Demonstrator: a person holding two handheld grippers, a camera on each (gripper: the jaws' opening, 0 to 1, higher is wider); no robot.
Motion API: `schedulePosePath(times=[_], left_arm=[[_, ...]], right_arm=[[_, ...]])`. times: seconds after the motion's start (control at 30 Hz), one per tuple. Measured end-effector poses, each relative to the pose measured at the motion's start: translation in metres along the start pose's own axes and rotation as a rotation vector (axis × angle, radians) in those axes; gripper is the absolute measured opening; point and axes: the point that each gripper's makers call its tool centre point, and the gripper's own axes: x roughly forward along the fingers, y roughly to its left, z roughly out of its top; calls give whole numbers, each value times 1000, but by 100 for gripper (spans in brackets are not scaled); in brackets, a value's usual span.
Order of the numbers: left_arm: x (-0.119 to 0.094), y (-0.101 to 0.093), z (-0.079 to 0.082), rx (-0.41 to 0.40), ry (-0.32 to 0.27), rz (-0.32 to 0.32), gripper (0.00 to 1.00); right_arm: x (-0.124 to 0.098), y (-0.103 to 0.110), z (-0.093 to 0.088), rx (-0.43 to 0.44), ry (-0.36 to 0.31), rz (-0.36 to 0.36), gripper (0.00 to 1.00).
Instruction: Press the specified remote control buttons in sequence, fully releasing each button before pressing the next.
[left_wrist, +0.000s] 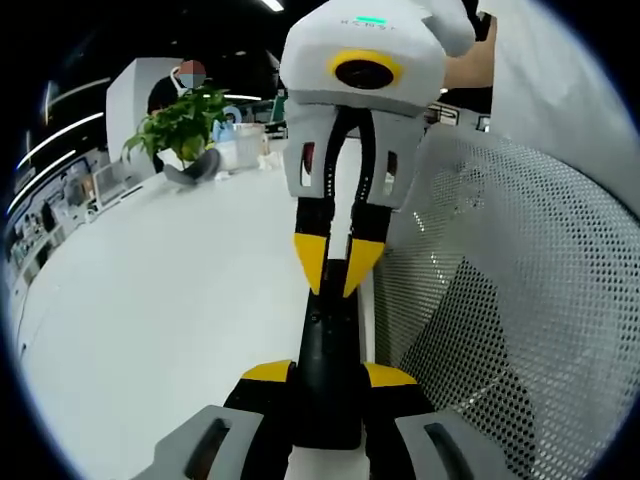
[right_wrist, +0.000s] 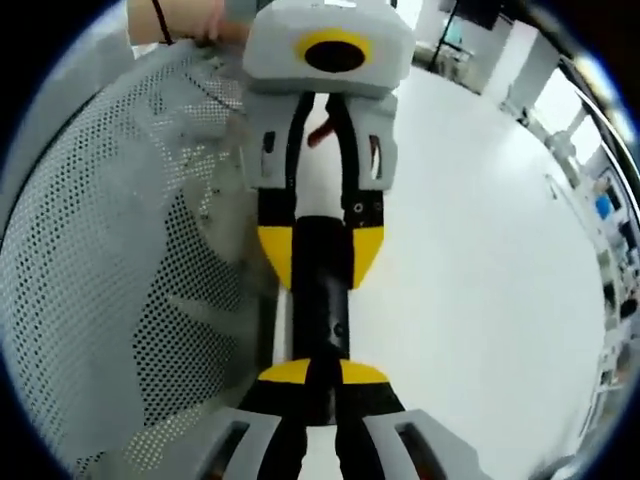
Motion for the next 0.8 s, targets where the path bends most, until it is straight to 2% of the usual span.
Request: schedulePosePath(times=[0.13,0.23,0.4,0.43,0.57,0.63,0.8], left_arm=[[0,0,0,0,0,0,25],[1,0,0,0,0,0,25],[1,1,0,0,1,2,25],[1,1,0,0,1,2,25],[0,1,-1,0,1,2,25],[0,1,-1,1,1,2,25],[0,1,-1,1,1,2,25]], right_arm=[[-1,-2,-1,42,-25,-17,5],[-1,-3,-1,112,-82,-38,5],[-3,-2,-1,142,-169,-79,5],[-3,-3,0,177,-198,-87,5],[-3,-4,-1,204,-236,-84,5],[-3,-4,1,194,-241,-81,5],[-2,1,4,6,-214,-75,3]])
